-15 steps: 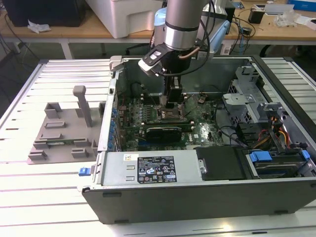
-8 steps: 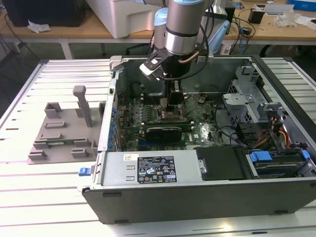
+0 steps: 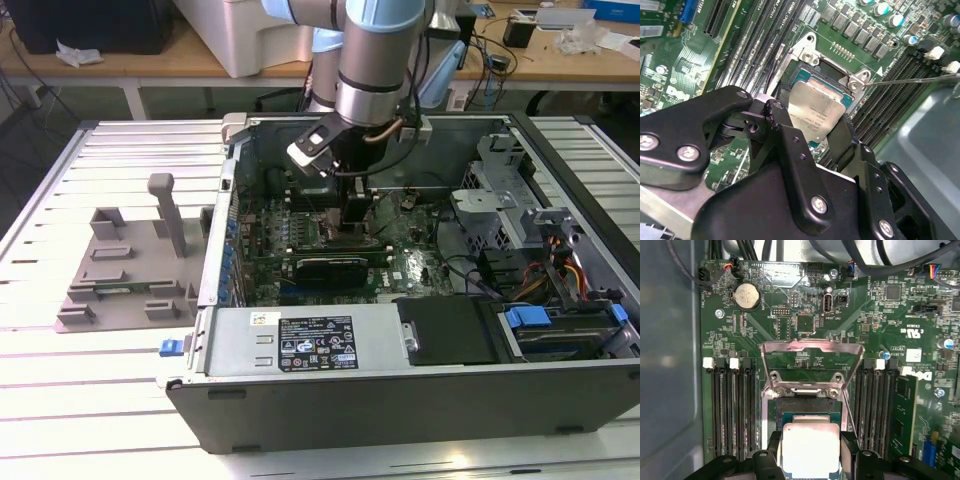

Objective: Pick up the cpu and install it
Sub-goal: 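Place the cpu into insertion slot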

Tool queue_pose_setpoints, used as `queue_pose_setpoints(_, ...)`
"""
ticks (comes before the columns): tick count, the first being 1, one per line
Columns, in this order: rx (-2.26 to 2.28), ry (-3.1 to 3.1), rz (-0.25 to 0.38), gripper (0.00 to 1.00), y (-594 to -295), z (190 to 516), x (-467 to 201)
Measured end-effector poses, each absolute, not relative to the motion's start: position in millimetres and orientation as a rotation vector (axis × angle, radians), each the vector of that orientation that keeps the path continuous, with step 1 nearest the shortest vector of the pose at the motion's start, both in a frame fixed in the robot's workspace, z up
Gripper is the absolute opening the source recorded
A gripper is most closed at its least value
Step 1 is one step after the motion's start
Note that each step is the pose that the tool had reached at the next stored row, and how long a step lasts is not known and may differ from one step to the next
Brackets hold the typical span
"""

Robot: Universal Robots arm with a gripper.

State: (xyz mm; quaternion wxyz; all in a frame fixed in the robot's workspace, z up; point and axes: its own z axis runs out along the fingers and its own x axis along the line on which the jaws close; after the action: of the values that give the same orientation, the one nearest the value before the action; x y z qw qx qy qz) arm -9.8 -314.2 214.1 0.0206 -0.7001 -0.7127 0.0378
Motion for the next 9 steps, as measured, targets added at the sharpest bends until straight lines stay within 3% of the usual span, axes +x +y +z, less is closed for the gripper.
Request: queue_pose_setpoints(9,-2.171,-2.210,0.118,0.55,-314.2,201.5,-7.4)
